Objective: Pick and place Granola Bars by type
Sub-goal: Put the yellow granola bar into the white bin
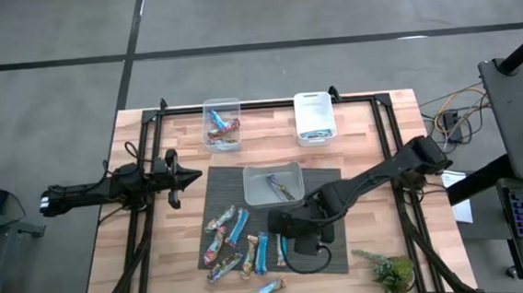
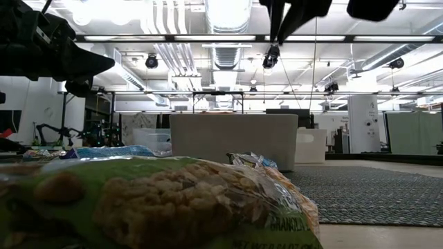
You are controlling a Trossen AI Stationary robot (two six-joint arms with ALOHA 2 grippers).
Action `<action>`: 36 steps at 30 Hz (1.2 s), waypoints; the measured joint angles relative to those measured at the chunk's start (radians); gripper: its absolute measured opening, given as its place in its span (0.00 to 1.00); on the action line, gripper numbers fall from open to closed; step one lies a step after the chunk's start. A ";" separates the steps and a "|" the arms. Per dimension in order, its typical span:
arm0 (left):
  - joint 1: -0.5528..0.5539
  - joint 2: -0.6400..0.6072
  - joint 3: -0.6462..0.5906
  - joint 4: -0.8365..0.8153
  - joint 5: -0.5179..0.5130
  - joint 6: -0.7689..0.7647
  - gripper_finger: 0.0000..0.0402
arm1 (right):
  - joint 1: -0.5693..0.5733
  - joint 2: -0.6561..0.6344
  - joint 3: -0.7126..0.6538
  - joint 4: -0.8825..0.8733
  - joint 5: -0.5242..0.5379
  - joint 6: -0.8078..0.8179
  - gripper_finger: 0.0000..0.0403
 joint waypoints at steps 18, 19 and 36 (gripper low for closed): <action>0.000 0.000 0.000 0.000 0.000 0.000 0.00 | 0.000 0.003 -0.125 0.091 -0.004 0.167 0.29; 0.000 0.000 0.000 0.000 0.000 0.000 0.00 | 0.000 0.003 -0.126 0.094 -0.003 0.168 0.33; 0.000 0.000 0.000 0.000 0.000 0.000 0.00 | 0.007 0.023 -0.129 0.145 -0.004 0.030 0.58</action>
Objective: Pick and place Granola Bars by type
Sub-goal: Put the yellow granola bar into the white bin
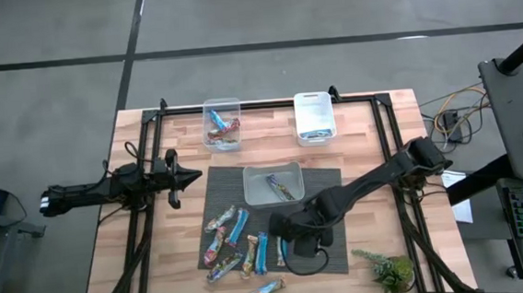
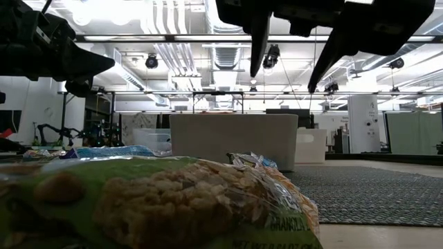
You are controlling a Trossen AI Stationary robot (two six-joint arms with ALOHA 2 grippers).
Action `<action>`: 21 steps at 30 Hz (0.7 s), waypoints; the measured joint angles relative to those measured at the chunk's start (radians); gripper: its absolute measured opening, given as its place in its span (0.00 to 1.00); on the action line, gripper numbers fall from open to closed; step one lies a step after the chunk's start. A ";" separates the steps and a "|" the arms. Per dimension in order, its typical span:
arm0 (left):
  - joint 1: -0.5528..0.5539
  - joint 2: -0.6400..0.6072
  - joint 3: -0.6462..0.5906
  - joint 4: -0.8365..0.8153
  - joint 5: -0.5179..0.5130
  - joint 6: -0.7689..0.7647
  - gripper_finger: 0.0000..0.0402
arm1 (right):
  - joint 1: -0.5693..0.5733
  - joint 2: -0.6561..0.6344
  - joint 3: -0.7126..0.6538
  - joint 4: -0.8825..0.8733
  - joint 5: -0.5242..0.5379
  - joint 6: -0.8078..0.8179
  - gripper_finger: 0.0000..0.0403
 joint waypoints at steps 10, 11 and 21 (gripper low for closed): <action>0.000 0.000 0.000 0.000 0.000 0.000 0.00 | 0.002 0.061 0.001 0.035 0.010 -0.005 0.57; 0.000 0.000 0.000 0.000 0.000 0.000 0.00 | 0.002 0.065 0.001 0.038 0.014 -0.008 0.57; 0.000 0.000 0.000 0.000 0.000 0.000 0.00 | 0.004 0.099 0.003 0.066 0.030 -0.109 0.56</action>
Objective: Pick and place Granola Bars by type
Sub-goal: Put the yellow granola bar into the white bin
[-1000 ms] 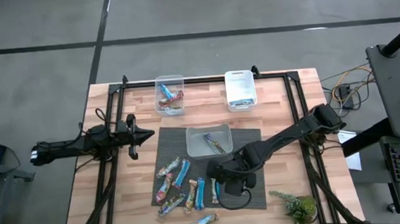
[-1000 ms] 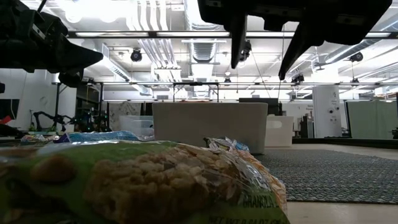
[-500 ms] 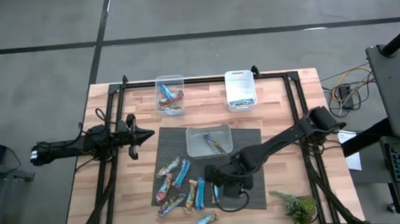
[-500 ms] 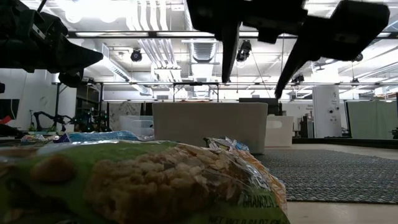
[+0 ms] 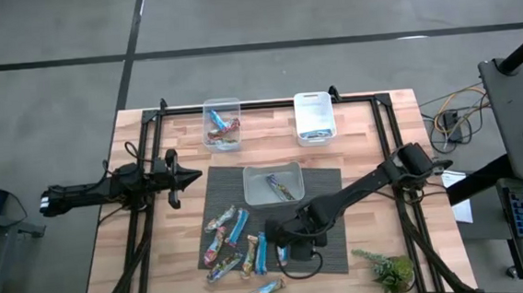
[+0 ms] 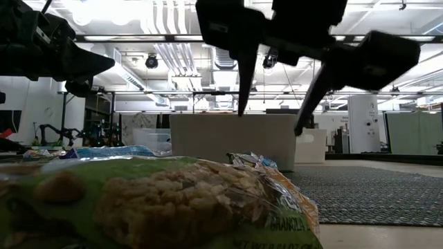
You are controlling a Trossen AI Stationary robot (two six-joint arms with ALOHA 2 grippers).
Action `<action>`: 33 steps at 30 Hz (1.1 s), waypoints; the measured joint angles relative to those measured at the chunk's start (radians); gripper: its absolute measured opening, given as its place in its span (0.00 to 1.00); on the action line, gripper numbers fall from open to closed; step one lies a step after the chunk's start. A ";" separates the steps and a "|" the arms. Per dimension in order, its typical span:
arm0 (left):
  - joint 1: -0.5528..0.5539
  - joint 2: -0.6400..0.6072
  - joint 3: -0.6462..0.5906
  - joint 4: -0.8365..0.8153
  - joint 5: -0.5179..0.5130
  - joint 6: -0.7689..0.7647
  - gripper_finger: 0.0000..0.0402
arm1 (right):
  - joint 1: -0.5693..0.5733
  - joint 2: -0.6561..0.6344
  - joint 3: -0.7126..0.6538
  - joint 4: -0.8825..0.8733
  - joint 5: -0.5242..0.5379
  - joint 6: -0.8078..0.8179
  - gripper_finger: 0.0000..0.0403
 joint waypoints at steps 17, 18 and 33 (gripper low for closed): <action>0.000 0.000 0.000 0.000 0.000 0.000 0.00 | -0.005 0.065 0.001 0.046 0.049 -0.035 0.56; 0.000 0.000 0.000 0.000 0.000 0.000 0.00 | -0.006 0.068 0.001 0.046 0.050 -0.035 0.56; 0.000 0.000 0.000 0.000 0.000 0.000 0.00 | -0.009 0.110 0.000 0.062 0.052 -0.042 0.56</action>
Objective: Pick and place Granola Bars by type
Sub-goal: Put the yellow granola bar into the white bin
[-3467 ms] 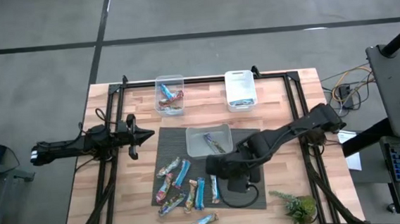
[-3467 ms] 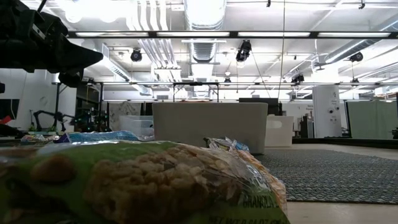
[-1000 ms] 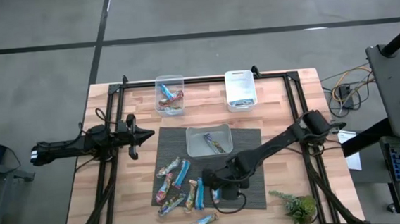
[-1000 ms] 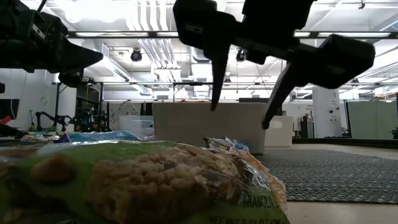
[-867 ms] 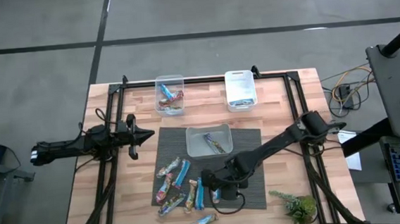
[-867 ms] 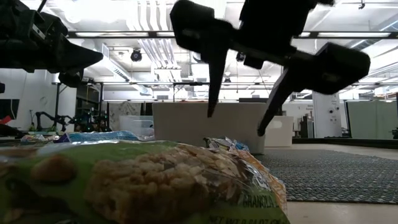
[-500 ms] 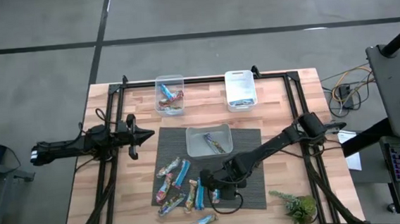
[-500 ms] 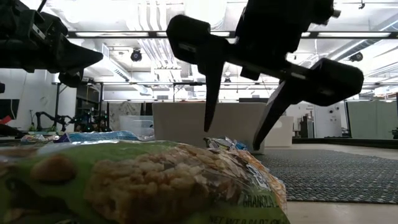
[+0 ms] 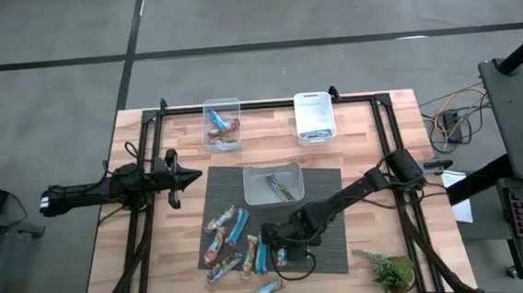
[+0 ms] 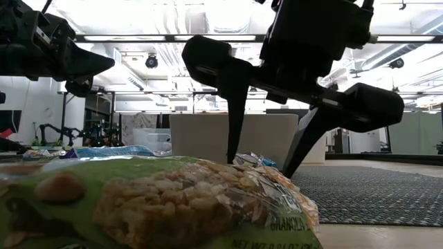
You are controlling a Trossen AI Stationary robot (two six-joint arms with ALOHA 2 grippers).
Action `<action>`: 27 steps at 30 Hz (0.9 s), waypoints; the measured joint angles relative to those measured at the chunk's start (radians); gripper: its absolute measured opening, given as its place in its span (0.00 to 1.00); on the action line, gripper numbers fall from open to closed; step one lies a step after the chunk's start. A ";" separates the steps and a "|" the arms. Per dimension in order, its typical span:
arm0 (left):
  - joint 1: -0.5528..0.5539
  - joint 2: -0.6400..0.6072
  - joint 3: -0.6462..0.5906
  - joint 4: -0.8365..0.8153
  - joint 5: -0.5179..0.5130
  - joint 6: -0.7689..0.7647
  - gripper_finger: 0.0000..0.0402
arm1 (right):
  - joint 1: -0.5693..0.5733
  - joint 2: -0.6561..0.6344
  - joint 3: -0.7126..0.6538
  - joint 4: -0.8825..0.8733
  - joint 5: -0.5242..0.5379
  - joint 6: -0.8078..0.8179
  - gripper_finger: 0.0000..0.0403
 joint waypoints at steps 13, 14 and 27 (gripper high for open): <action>0.000 0.000 0.000 0.000 0.000 0.000 0.00 | -0.013 0.001 -0.001 0.000 -0.001 0.000 0.51; 0.000 0.000 0.000 0.000 0.000 0.000 0.00 | -0.013 0.001 -0.001 0.000 -0.001 0.000 0.50; 0.000 0.000 0.000 0.000 0.000 0.000 0.00 | -0.014 0.001 -0.001 0.001 -0.008 0.000 0.32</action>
